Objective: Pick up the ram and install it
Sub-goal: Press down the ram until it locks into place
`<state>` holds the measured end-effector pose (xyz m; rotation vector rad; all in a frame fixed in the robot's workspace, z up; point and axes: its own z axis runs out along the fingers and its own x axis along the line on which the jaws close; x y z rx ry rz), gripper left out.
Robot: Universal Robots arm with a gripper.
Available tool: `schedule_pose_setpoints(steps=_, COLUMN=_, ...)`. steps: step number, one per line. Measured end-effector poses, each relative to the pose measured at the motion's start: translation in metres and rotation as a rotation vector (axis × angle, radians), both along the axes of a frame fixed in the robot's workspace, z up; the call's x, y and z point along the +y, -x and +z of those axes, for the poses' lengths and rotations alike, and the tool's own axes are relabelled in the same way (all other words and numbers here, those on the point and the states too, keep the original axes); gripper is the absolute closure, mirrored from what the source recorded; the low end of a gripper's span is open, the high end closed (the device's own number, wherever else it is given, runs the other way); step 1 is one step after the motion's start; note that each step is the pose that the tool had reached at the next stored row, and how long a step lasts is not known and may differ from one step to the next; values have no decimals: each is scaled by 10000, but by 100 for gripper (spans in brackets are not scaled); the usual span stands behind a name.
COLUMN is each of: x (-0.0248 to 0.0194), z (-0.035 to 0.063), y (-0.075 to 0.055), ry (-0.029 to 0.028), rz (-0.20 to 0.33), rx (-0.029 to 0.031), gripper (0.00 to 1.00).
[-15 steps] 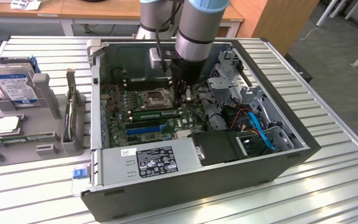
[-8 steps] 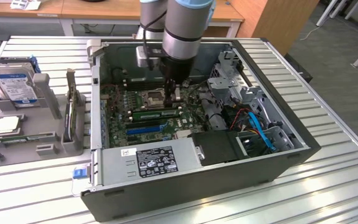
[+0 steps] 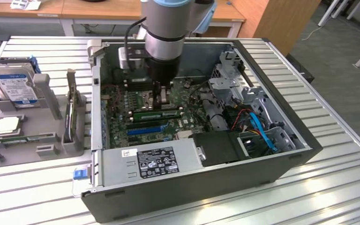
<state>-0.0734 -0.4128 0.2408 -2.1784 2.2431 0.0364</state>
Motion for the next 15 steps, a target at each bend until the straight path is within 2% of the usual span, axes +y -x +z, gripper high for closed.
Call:
schedule_pose_setpoints(steps=7, x=-1, z=-1, y=319, ry=2, rz=1, rx=-149, gripper=89)
schedule_pose_setpoints(steps=8, x=-1, z=-3, y=364, ry=2, rz=0, rx=-180, gripper=89)
schedule_pose_setpoints(steps=10, x=-2, z=-15, y=453, ry=-1, rz=1, rx=-281, gripper=89)
schedule_pose_setpoints(steps=12, x=-2, z=-46, y=517, ry=-6, rz=-2, rx=-304, gripper=89)
schedule_pose_setpoints(steps=15, x=-3, z=-70, y=518, ry=-6, rz=0, rx=-301, gripper=89)
